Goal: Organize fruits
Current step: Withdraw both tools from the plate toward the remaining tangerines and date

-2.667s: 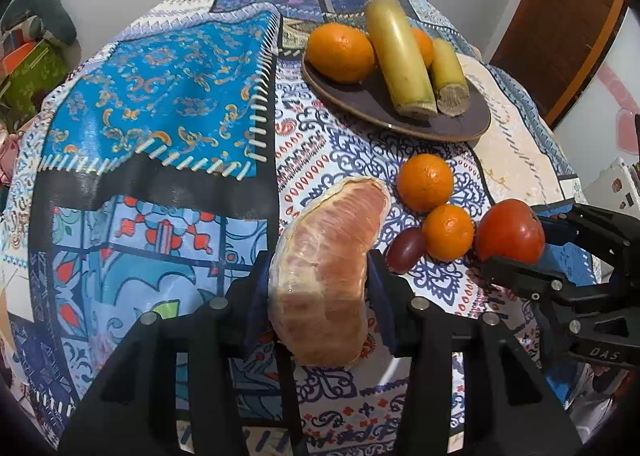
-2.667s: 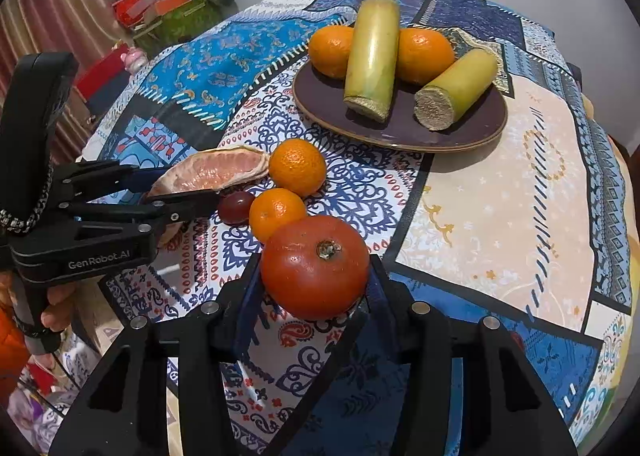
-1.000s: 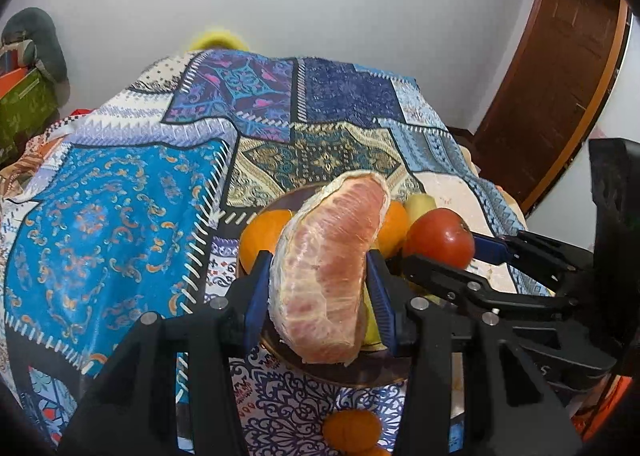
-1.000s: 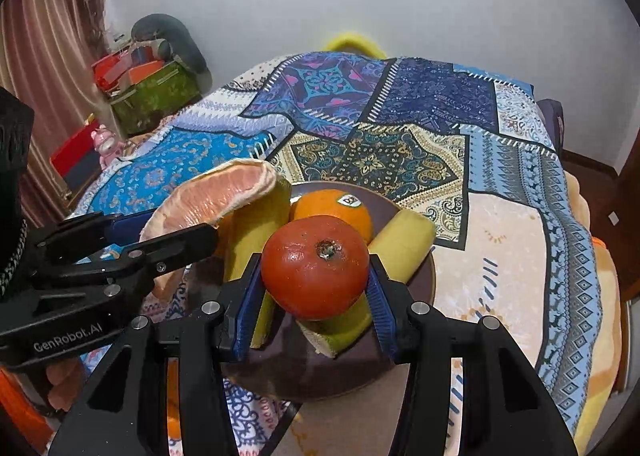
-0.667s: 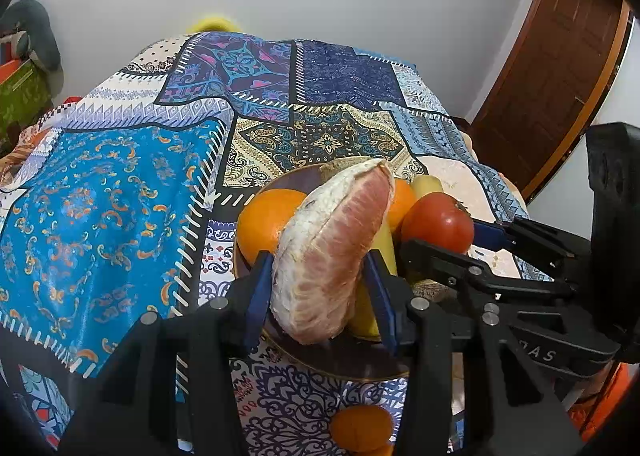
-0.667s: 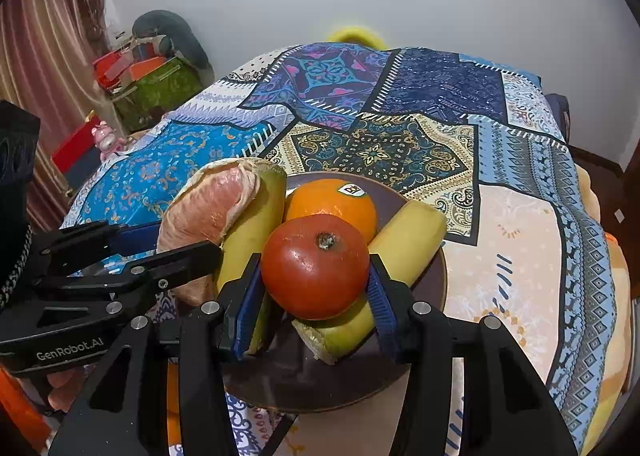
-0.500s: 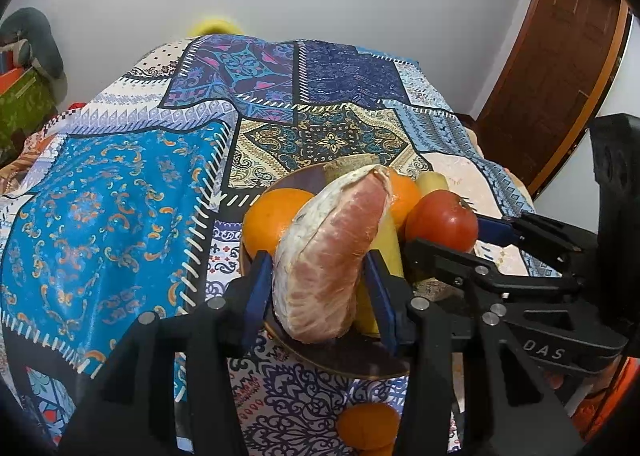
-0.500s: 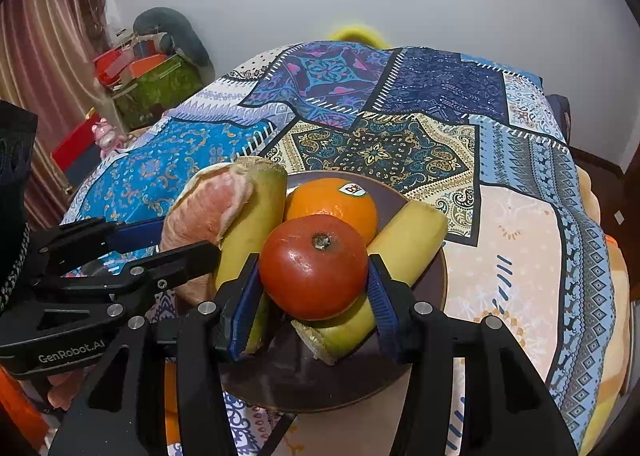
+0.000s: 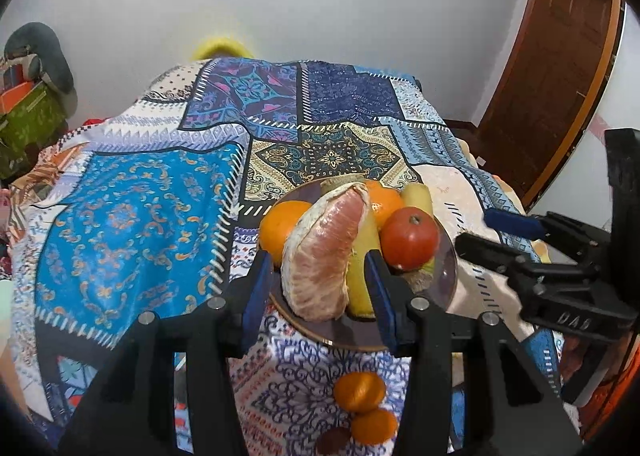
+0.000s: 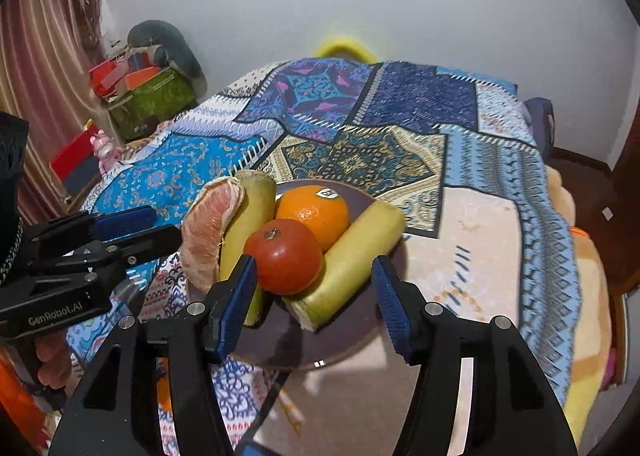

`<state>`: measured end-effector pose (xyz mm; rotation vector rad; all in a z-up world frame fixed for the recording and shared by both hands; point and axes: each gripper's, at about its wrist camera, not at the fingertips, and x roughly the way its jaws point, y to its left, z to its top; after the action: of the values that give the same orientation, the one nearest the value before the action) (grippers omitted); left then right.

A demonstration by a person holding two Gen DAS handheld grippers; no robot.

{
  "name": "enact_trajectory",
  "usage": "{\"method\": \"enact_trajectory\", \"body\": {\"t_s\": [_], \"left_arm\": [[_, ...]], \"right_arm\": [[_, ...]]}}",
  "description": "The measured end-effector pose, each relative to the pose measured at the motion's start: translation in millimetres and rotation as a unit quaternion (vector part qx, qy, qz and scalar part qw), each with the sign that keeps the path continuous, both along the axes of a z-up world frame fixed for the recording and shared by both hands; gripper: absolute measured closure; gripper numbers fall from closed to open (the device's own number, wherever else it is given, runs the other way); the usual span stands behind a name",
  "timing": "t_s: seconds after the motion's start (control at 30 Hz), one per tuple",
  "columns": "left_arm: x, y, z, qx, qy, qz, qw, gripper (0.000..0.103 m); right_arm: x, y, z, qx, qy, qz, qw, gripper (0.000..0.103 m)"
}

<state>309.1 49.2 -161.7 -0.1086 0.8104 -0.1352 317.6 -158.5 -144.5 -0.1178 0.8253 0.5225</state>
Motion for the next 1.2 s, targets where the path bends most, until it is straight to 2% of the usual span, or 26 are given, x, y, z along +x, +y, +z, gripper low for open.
{"method": "enact_trajectory", "body": {"t_s": [0.23,0.47,0.73,0.97,1.2], "left_arm": [[-34,-2,15,0.020,-0.001,-0.001,0.9998,0.055],[-68,-6,23,0.033,0.004,-0.002,0.9994,0.050],[-98,-11,19,0.049,0.019,-0.005,0.9986,0.043],[-111,-13,2,0.049,0.049,-0.007,0.9976,0.036],[-114,-16,-19,0.047,0.078,-0.009,0.9958,0.036]], "right_arm": [[-28,-26,20,-0.006,-0.012,-0.022,1.000,0.043],[-53,-54,24,-0.003,-0.001,-0.057,0.998,0.043],[-85,-64,6,-0.046,0.030,-0.052,0.997,0.043],[-106,-69,-25,-0.072,0.073,-0.030,0.994,0.043],[-107,-75,-50,-0.057,0.111,-0.031,0.992,0.056]]}}
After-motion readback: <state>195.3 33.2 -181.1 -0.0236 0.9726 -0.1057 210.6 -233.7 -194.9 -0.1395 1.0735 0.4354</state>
